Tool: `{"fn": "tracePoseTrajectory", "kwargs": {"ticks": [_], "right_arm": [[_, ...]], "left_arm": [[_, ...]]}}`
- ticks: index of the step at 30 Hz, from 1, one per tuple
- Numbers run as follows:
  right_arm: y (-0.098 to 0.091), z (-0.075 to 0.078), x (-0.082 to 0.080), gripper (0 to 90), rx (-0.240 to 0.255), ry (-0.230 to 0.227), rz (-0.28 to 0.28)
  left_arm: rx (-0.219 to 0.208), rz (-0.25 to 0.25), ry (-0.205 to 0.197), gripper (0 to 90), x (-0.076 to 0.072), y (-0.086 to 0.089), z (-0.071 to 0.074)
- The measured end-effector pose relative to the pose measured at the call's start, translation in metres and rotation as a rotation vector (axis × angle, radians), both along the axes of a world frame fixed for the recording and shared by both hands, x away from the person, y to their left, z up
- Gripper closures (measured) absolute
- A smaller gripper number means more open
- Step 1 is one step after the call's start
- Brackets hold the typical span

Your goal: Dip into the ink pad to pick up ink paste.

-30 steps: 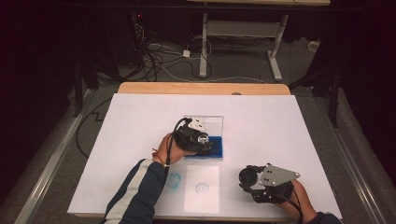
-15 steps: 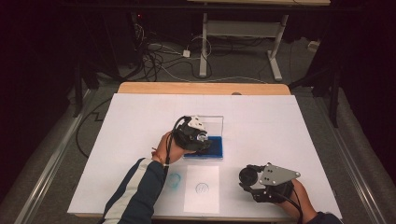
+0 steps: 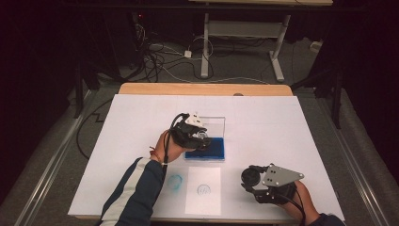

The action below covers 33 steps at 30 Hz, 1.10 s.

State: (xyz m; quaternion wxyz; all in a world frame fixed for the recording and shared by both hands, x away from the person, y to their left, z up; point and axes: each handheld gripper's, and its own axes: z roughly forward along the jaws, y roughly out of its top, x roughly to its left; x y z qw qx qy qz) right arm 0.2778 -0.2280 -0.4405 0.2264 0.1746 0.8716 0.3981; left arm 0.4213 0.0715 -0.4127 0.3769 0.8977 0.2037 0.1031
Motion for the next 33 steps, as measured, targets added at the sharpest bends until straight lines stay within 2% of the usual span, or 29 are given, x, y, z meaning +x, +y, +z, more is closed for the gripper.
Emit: {"fn": "tracePoseTrajectory", "kwargs": {"ticks": [4, 23, 33], "right_arm": [[-0.001, 0.001, 0.000, 38.2, 0.002, -0.006, 0.000], [-0.003, 0.003, 0.004, 38.2, 0.014, -0.010, -0.015], [-0.003, 0.003, 0.005, 38.2, 0.012, -0.013, -0.017]], "left_arm": [[-0.009, -0.012, 0.003, 54.1, -0.002, 0.003, 0.003], [0.013, -0.060, -0.019, 54.1, -0.018, 0.012, 0.017], [0.018, -0.063, -0.029, 54.0, -0.028, 0.022, 0.020]]}}
